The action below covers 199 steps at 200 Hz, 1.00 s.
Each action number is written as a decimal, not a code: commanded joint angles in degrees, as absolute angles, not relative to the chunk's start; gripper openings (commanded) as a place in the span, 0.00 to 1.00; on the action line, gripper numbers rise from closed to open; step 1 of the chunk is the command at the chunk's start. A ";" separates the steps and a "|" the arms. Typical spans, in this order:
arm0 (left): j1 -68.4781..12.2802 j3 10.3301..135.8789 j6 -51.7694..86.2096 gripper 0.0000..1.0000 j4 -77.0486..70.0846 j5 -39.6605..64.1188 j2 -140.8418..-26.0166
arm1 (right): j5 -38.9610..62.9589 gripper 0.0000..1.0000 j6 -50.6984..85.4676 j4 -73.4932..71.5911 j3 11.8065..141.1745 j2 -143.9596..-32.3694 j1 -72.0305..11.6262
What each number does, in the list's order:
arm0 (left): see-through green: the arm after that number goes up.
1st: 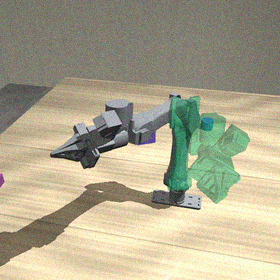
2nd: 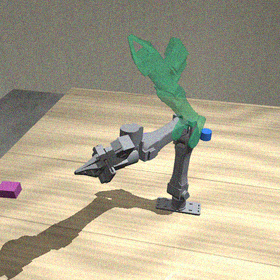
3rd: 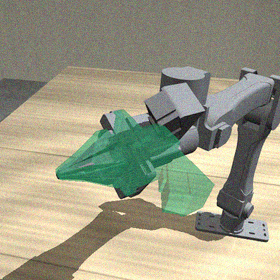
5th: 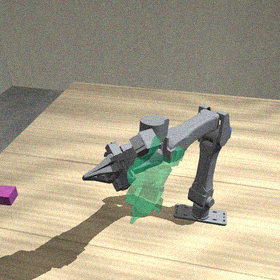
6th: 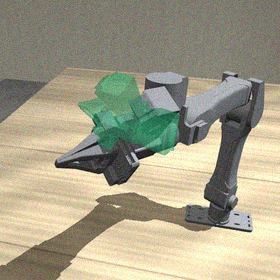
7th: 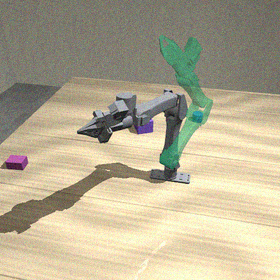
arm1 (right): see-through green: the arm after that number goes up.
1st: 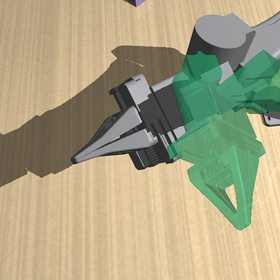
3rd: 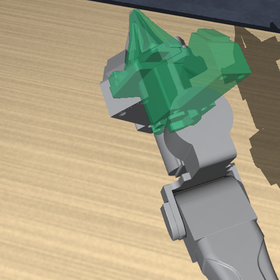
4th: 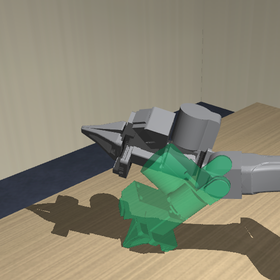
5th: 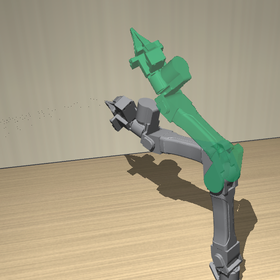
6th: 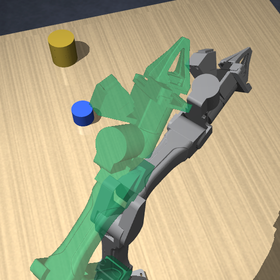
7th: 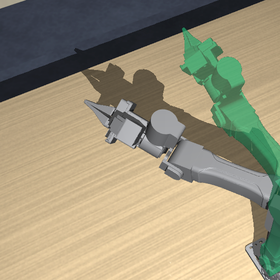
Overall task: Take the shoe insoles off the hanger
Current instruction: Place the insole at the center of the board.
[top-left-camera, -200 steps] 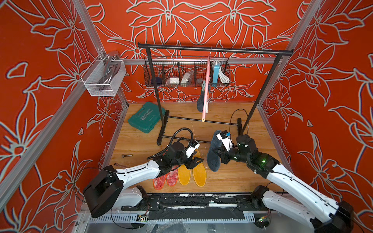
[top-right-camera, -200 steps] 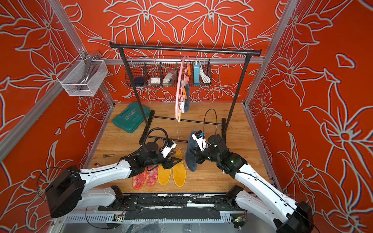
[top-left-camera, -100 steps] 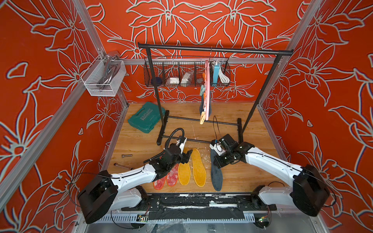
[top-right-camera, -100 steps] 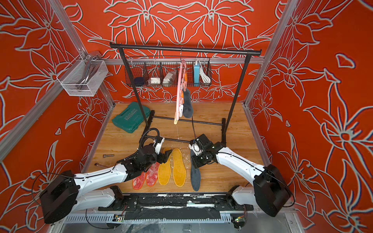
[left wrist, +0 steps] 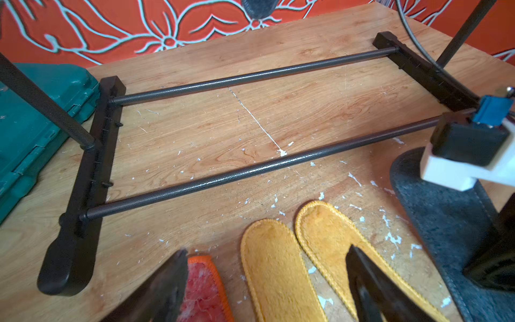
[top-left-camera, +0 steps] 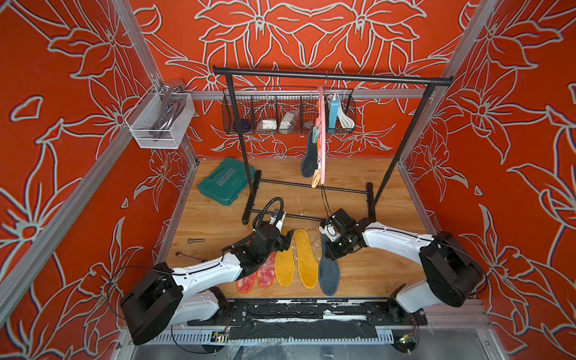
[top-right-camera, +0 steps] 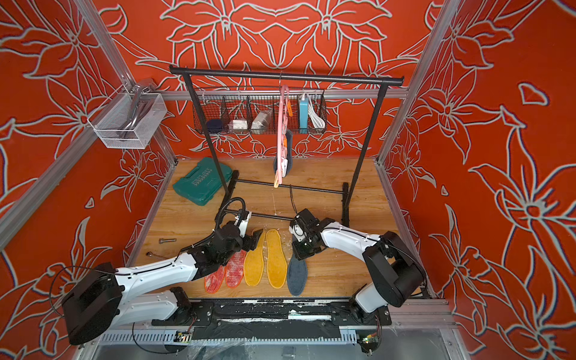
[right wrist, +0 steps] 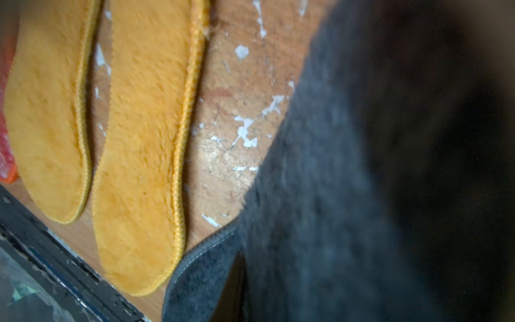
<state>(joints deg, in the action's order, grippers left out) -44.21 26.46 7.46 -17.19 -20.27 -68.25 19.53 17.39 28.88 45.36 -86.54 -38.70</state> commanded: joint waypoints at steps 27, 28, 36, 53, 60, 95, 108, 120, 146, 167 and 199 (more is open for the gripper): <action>-43.77 26.88 7.21 0.84 -17.87 -20.36 -69.48 | 17.21 0.26 18.60 26.44 45.54 -87.80 -39.11; -43.81 26.93 7.21 0.84 -17.81 -20.29 -69.45 | 17.18 0.26 18.66 26.40 45.53 -87.85 -39.11; -43.78 27.06 7.19 0.84 -17.62 -19.91 -69.43 | 17.25 0.26 19.25 26.19 45.49 -87.98 -39.11; -43.80 26.68 7.11 0.83 -17.77 -19.99 -69.37 | 17.55 0.27 20.96 25.68 45.20 -87.90 -39.11; -43.78 26.52 7.12 0.84 -18.01 -20.28 -69.39 | 17.67 0.27 21.70 25.18 44.89 -87.52 -39.11; -43.77 26.49 7.46 0.84 -18.05 -19.17 -68.95 | 17.36 0.39 24.10 22.83 42.54 -84.88 -39.11; -43.81 26.07 7.64 0.84 -18.60 -19.24 -69.01 | 16.07 0.43 24.77 23.21 42.23 -84.00 -39.11; -43.74 26.17 7.73 0.84 -18.72 -19.25 -69.19 | 13.96 0.45 24.79 23.36 41.63 -82.21 -39.10; -43.78 26.68 7.91 0.84 -18.08 -18.00 -68.99 | 7.43 0.49 24.90 24.53 40.98 -76.80 -39.11; -43.68 25.95 8.11 0.84 -18.90 -18.67 -69.01 | 5.05 0.50 25.49 24.02 40.17 -71.64 -39.11; -43.68 25.43 8.44 0.84 -20.45 -14.84 -68.22 | -4.94 0.52 25.25 19.88 36.62 -62.39 -39.11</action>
<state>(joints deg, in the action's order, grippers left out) -43.88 26.46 7.73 -17.45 -18.04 -69.01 5.17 24.84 22.57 39.62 -67.53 -38.70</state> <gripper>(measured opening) 0.836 0.513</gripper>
